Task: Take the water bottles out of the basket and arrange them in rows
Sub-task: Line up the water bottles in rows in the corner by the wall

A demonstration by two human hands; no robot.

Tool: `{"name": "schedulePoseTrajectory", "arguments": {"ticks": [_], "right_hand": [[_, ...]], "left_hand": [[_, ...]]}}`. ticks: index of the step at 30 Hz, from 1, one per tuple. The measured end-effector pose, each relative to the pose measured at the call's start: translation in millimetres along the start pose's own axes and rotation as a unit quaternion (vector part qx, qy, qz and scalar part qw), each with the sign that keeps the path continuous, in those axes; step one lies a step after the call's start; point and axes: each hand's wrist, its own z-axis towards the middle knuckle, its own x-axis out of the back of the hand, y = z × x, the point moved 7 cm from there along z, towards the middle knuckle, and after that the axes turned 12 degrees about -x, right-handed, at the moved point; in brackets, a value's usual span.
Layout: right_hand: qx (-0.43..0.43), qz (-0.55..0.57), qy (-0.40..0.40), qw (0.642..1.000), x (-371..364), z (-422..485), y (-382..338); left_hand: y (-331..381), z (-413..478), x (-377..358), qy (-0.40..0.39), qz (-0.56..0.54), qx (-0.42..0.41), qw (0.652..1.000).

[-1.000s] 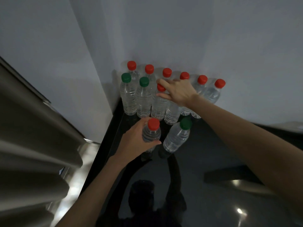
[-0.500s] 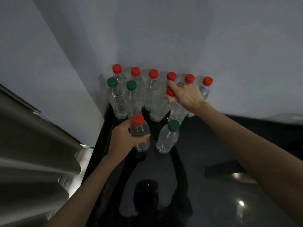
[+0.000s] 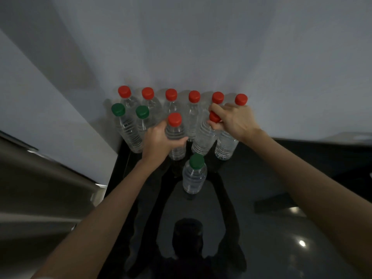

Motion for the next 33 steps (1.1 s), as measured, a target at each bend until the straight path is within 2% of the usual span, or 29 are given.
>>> {"name": "schedulePoseTrajectory", "arguments": {"ticks": [9, 16, 21, 24, 26, 30, 33], "right_hand": [[-0.089, -0.014, 0.021, 0.996, 2.8, -10.7, 17.5], [-0.105, 0.025, 0.001, 0.994, 4.3, -22.3, 16.4], [-0.123, 0.009, -0.005, 0.992, 12.8, -26.5, 7.0], [-0.129, 0.038, 0.022, 0.991, 30.8, -25.6, -7.7], [-0.118, 0.100, 0.024, 0.988, 47.3, -24.1, -25.2], [-0.089, 0.215, -0.032, 0.972, 71.5, -29.3, -68.6], [-0.054, 0.162, -0.079, 0.982, 67.6, -42.6, -96.5]], "left_hand": [[-14.0, 5.3, -12.4, 0.027, 0.019, 0.002, 0.999], [-7.9, -2.3, -5.2, 0.050, 0.004, 0.002, 0.999], [-1.6, -15.0, 6.2, 0.043, -0.007, 0.000, 0.999], [-1.5, -23.3, 14.6, 0.046, -0.007, 0.011, 0.999], [-1.0, -28.6, 20.0, 0.047, -0.007, 0.016, 0.999], [0.8, -41.4, 34.9, 0.053, -0.006, 0.031, 0.998], [-0.1, -53.5, 45.2, 0.052, -0.012, 0.043, 0.998]]}}
